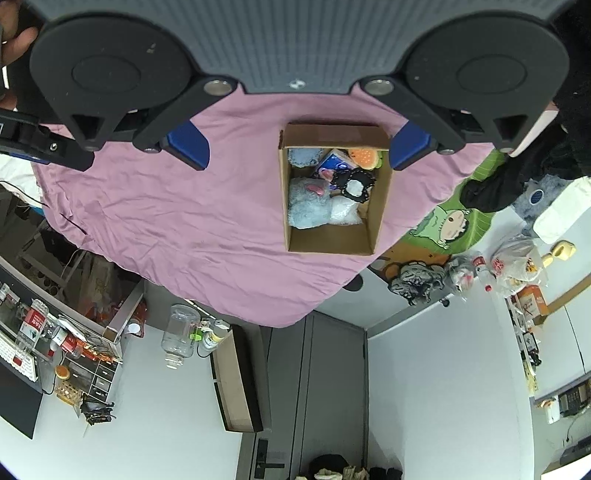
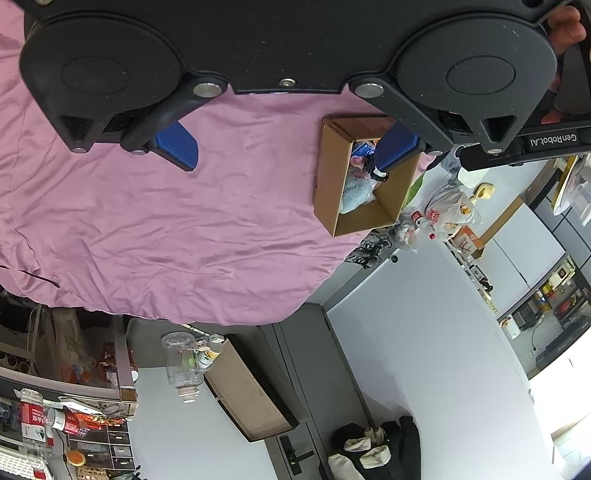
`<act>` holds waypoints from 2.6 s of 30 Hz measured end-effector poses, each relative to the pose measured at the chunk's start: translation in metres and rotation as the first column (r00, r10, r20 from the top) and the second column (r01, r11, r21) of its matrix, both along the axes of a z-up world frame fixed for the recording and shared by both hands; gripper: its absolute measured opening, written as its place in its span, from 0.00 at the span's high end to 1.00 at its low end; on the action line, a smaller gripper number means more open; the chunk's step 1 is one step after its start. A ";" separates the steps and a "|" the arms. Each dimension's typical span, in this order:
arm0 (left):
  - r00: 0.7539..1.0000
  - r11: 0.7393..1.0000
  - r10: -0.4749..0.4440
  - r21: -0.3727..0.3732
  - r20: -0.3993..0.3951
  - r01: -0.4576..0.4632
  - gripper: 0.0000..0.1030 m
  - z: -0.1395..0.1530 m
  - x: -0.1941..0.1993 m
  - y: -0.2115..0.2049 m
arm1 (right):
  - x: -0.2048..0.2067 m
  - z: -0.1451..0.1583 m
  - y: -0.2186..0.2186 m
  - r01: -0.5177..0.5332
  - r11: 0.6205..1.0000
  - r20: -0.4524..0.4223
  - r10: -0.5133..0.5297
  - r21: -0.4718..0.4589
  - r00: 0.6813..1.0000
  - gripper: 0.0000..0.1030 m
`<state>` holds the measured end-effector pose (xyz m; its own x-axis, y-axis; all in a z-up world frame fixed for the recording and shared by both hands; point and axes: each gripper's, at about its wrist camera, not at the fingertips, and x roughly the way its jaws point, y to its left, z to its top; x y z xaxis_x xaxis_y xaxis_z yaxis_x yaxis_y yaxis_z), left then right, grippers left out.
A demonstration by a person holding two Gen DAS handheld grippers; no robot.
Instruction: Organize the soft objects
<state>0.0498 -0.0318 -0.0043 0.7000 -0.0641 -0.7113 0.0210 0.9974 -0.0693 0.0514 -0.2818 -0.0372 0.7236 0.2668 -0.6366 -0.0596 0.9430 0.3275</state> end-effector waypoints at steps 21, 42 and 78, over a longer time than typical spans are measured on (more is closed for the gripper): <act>0.999 1.000 0.002 -0.015 0.037 -0.001 0.00 0.005 -0.039 0.028 | -0.044 0.021 0.024 -0.067 0.997 0.041 0.069 -0.040 0.997 0.00; 0.999 1.000 -0.023 0.019 0.034 0.022 0.00 0.004 -0.045 0.030 | -0.041 0.007 0.035 -0.073 0.992 -0.006 0.073 -0.106 0.997 0.00; 0.999 0.999 -0.033 0.037 0.028 0.032 0.00 0.003 -0.045 0.024 | -0.042 0.008 0.028 -0.036 0.996 0.006 0.037 -0.081 0.999 0.00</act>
<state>0.0043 -0.0078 -0.0010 0.7179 -0.0619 -0.6934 0.0550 0.9980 -0.0320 0.0091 -0.2538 -0.0293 0.7193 0.2410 -0.6516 -0.0966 0.9635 0.2497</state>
